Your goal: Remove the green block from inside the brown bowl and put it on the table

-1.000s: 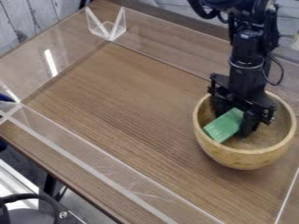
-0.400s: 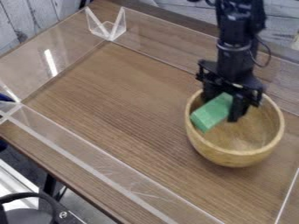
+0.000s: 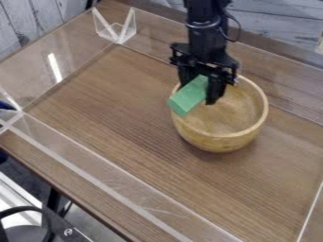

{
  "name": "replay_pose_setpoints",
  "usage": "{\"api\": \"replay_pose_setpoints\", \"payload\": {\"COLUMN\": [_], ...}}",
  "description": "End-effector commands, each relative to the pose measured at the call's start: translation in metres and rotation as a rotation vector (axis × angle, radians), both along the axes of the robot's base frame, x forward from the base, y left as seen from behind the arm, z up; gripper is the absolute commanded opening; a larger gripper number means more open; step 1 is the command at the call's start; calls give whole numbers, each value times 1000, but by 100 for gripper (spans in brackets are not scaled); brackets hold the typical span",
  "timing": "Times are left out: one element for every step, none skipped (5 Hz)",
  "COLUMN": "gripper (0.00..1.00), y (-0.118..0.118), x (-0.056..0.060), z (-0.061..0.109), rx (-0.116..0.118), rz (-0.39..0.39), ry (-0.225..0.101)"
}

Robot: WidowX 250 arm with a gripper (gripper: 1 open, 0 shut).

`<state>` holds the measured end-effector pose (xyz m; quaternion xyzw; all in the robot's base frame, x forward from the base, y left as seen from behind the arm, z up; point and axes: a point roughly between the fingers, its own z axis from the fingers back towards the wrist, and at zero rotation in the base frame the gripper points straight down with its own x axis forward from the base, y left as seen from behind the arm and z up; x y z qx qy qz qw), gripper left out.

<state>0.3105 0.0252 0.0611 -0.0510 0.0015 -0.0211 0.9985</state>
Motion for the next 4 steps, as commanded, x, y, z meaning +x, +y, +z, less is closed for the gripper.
{"api": "replay_pose_setpoints", "payload": {"gripper": [0,0,0,0], "y": [-4,-12,-21,-24], "x": [19,6,-5,-9], "z": [13,10,18,10], "rx": [5,37,67,39], "rz": [-48,-99,-142,-187], "ry": [-70,-78,-109,-99]}}
